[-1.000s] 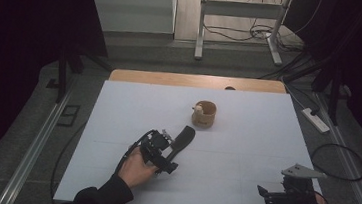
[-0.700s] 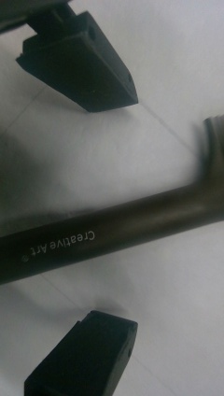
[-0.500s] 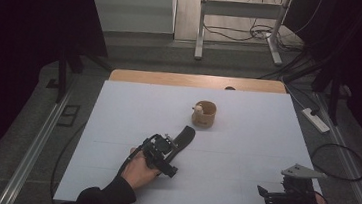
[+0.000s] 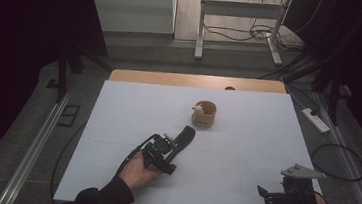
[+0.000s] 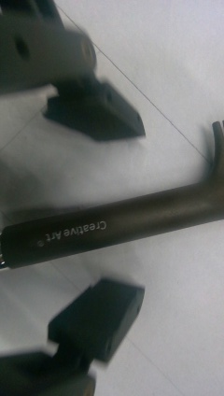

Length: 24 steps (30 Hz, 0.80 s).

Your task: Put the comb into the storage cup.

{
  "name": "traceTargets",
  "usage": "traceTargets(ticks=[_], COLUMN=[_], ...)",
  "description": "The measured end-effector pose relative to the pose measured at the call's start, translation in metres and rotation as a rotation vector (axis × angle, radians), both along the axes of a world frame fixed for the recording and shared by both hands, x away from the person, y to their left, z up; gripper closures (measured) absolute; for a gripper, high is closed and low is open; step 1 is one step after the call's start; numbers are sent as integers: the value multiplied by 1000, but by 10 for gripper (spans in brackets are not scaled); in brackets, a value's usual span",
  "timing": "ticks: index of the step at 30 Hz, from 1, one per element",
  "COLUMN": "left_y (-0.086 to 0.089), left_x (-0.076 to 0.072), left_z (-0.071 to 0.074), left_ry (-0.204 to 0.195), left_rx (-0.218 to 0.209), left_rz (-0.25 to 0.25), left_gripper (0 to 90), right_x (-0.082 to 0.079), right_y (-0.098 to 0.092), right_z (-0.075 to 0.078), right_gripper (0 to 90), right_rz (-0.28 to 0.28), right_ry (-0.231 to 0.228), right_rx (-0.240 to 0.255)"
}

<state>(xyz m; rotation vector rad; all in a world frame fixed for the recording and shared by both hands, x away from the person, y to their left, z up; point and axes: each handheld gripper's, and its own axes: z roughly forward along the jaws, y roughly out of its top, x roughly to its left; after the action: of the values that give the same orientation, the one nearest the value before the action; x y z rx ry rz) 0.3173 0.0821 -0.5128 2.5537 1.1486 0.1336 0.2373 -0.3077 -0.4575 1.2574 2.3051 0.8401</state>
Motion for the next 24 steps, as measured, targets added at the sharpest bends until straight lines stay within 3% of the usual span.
traceTargets(ticks=[3,6,7,8,9,15,24], left_y=[2,2,2,2,4,8,11], left_x=[-1,-3,-4,-4,-4,-2,-1], left_z=[2,3,3,3,3,3,2], left_ry=[-6,-9,-10,-11,-15,5,4], left_rx=[-5,-5,-7,-11,-15,-47,-66], left_rz=[-2,-8,-9,-10,-7,1,-3], left_gripper=[457,518,635,635,717,721,722], right_x=[0,0,0,0,0,0,0], right_y=[0,0,0,0,0,1,0], right_z=[0,0,0,0,0,0,0], right_gripper=[9,9,9,9,9,10,11], right_rz=[1,1,1,1,1,2,4], right_ry=[1,1,1,1,1,0,0], right_rx=[-2,-3,-3,-3,-4,-4,-3])
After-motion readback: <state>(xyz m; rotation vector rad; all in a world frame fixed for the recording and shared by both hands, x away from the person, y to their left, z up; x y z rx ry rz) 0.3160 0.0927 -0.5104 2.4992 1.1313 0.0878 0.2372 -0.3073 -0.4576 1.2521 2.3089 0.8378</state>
